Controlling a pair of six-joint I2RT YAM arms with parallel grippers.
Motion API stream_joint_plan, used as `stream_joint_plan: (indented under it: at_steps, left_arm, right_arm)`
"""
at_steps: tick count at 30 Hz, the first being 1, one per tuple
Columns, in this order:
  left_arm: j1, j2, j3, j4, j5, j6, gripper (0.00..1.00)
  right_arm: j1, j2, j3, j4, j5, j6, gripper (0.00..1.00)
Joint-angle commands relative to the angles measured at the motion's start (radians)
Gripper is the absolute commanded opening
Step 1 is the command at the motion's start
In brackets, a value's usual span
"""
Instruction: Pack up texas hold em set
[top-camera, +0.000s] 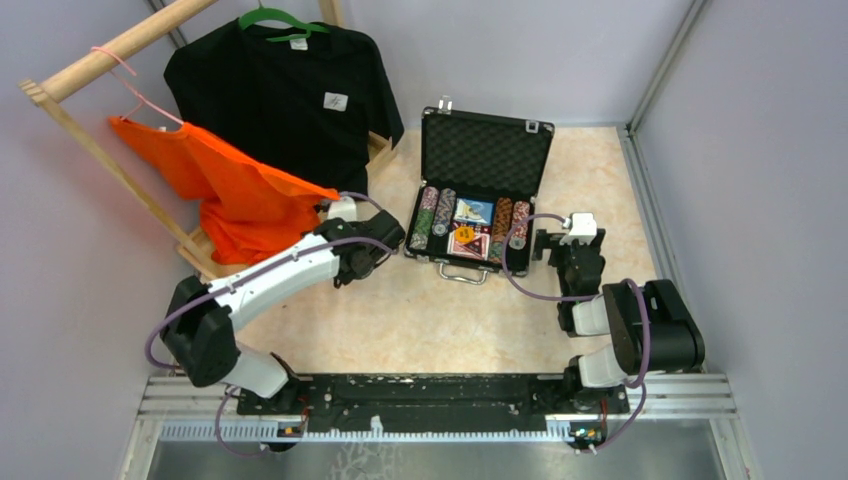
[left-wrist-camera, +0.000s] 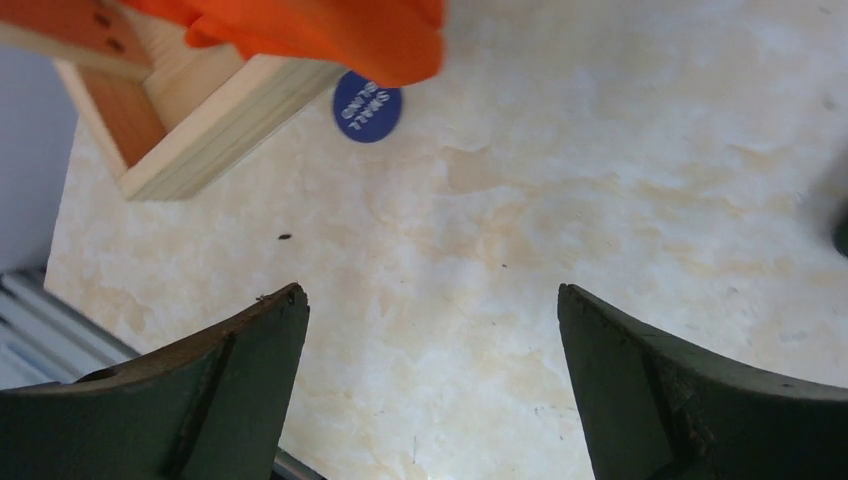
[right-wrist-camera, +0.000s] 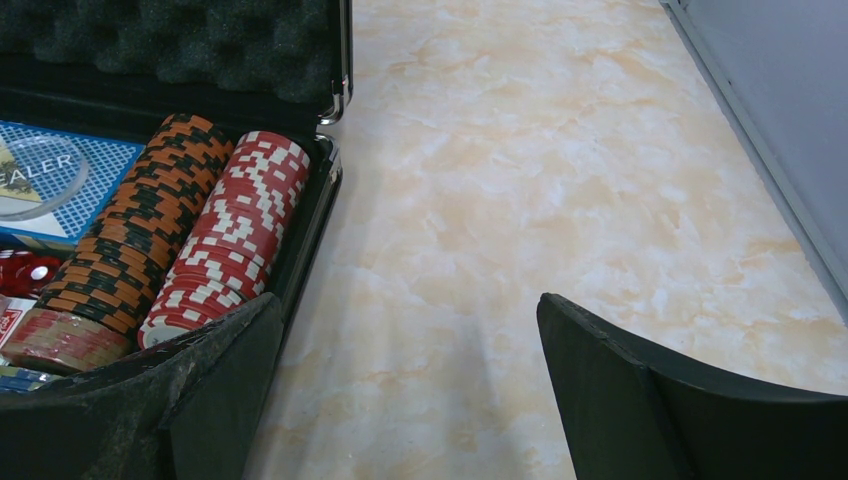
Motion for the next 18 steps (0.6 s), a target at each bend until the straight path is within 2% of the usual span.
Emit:
stream_joint_plan:
  at_steps: [1,4,5,6,7,9,10,13,15,17,18]
  left_arm:
    - [-0.039,-0.006,0.013,0.082,0.023,0.219,0.99]
    - [-0.05,0.068,0.088,-0.162,-0.031,0.006,0.99]
    - [-0.065,0.073,0.078,-0.142,-0.014,0.035,0.99]
    - [-0.078,0.065,0.056,-0.081,0.026,0.133,0.99]
    - [-0.081,0.051,0.034,-0.054,0.058,0.165,0.99]
    - [-0.082,0.007,-0.017,-0.004,0.085,0.177,0.99]
    - [-0.083,-0.021,-0.034,0.015,0.084,0.172,0.99]
    - [-0.083,-0.092,-0.028,-0.028,0.023,0.071,0.99]
    - [-0.077,-0.129,-0.061,-0.022,-0.023,0.054,1.0]
    - [-0.059,-0.132,-0.078,-0.008,-0.004,0.063,1.0]
    - [-0.058,-0.121,-0.072,-0.049,-0.009,-0.001,1.0]
  right_arm:
    - [-0.006,-0.002,0.015,0.068,-0.006,0.006,0.99]
    - [-0.007,-0.002,0.029,0.046,0.003,0.013,0.99]
    - [-0.016,0.0,0.054,0.005,0.062,0.05,0.99]
    - [-0.033,-0.007,0.053,-0.014,0.054,0.068,0.99]
    - [-0.036,-0.008,0.046,-0.002,0.06,0.07,0.99]
    - [-0.031,-0.033,0.03,0.02,0.083,0.071,0.99]
    - [-0.02,-0.073,0.04,-0.022,0.115,0.066,0.99]
    - [0.008,-0.246,0.174,-0.459,0.162,0.131,0.99]
    - [0.013,-0.334,0.224,-0.612,0.122,0.268,0.99]
    - [0.022,-0.406,0.295,-0.826,0.094,0.439,0.99]
    - [0.033,-0.419,0.319,-0.875,0.046,0.459,0.99]
